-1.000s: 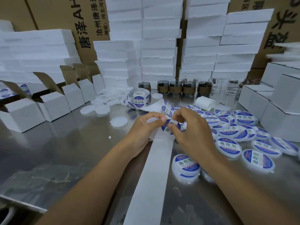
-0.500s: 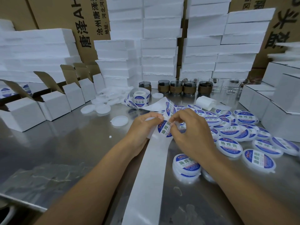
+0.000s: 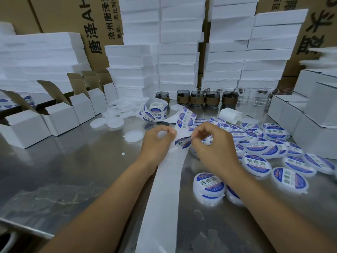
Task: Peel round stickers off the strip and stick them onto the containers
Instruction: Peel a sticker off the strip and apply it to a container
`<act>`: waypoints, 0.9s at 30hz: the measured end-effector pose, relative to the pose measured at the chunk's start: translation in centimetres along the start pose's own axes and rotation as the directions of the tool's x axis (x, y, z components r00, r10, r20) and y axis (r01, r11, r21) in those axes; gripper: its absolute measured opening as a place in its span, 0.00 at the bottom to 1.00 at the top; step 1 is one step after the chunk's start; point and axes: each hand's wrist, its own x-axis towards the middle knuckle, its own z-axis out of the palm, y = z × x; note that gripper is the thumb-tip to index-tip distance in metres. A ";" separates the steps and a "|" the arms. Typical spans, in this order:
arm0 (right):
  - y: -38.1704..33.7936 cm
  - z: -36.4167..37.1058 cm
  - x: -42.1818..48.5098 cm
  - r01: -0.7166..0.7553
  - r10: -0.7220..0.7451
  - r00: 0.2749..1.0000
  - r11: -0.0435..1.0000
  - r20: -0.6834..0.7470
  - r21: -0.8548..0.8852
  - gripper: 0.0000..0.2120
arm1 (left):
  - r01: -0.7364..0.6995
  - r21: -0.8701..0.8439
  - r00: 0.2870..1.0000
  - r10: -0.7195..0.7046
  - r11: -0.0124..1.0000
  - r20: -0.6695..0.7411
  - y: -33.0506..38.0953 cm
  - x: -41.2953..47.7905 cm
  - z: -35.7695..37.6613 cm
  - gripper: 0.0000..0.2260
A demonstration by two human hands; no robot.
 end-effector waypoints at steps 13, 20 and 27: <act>-0.8 -1.1 1.3 -0.392 0.387 0.908 0.652 0.159 0.649 0.10 | -0.110 -0.163 0.968 0.068 0.981 -0.242 0.7 0.6 -0.4 0.10; -1.3 -0.9 1.1 -0.429 0.291 0.902 0.522 0.319 0.738 0.05 | 0.320 -0.645 0.942 -0.158 0.694 0.297 1.6 0.0 -0.7 0.26; -1.2 -0.1 0.5 -0.406 0.306 0.914 0.711 0.268 0.574 0.04 | 0.438 -0.661 0.859 -0.067 0.609 0.508 0.9 -0.2 0.1 0.33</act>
